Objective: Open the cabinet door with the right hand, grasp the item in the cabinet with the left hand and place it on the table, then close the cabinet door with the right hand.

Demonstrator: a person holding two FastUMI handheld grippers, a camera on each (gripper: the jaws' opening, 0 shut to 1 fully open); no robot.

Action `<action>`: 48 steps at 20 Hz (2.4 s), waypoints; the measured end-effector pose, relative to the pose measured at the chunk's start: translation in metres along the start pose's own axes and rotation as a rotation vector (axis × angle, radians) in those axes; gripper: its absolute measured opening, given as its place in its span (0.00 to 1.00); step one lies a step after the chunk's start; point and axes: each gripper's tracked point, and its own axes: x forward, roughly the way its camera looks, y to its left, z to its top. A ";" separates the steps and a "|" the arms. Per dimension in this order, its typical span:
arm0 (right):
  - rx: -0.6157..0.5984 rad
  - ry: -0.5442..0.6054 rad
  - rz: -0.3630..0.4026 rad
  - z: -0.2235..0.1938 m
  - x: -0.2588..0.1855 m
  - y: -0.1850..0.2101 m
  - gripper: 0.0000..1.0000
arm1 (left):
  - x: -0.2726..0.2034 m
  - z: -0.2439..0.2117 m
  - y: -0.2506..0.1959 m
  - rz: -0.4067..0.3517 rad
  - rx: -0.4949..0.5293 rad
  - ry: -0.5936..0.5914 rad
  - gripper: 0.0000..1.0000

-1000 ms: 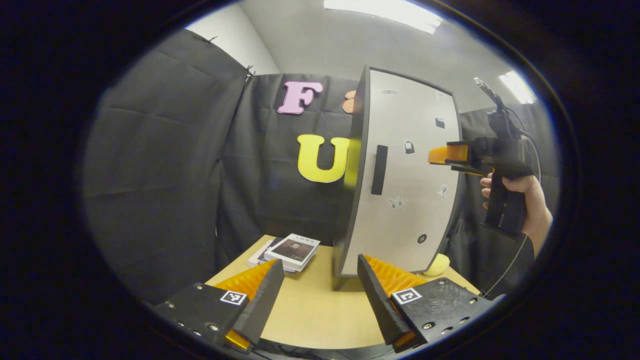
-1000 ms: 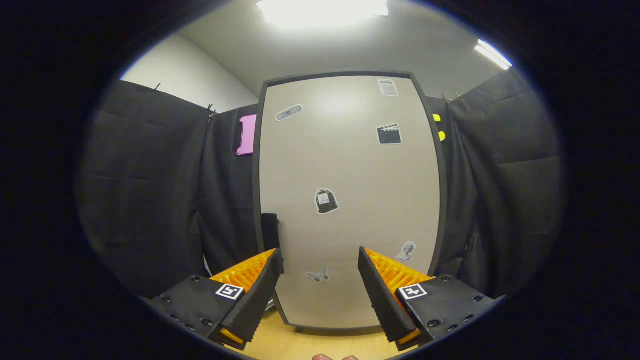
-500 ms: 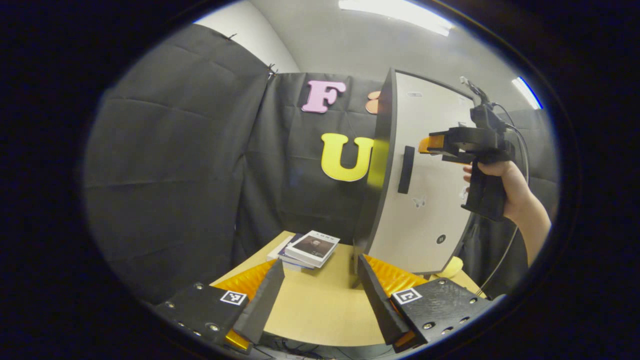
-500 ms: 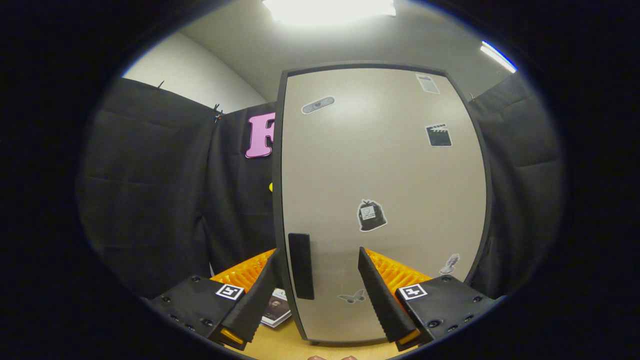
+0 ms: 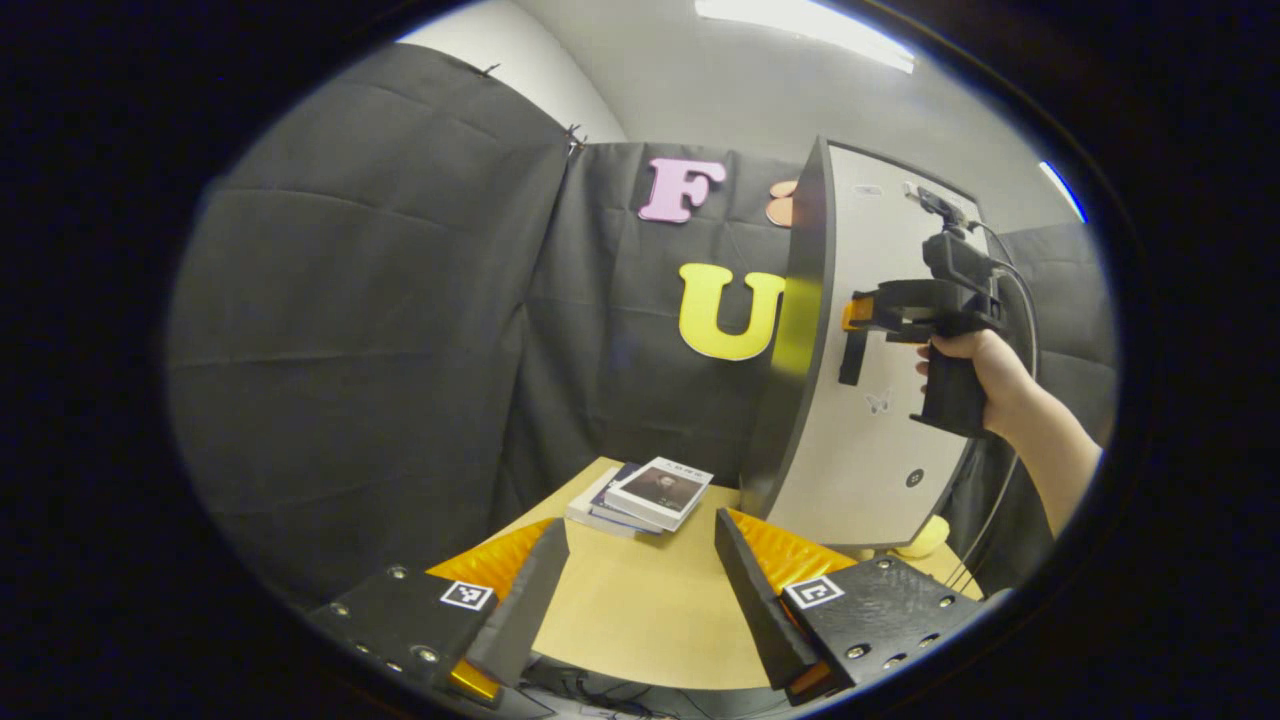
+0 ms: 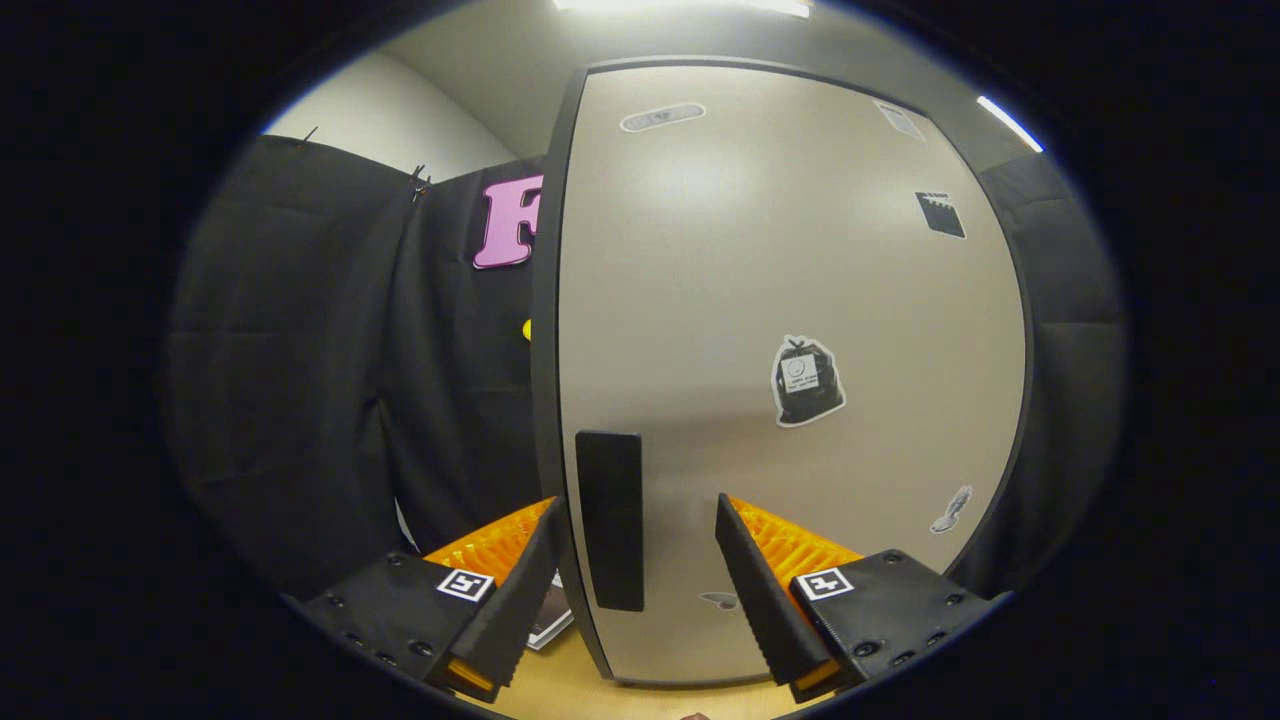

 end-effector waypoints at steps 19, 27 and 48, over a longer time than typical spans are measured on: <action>-0.073 -0.017 0.103 -0.012 0.008 0.013 0.17 | -0.006 0.004 -0.012 -0.022 0.062 -0.013 0.89; -0.069 0.001 0.206 -0.010 -0.019 0.017 0.17 | -0.019 0.000 -0.024 -0.034 0.072 -0.007 0.89; -0.020 0.058 0.387 -0.002 -0.106 -0.012 0.16 | -0.021 -0.018 -0.088 -0.158 0.120 0.041 0.89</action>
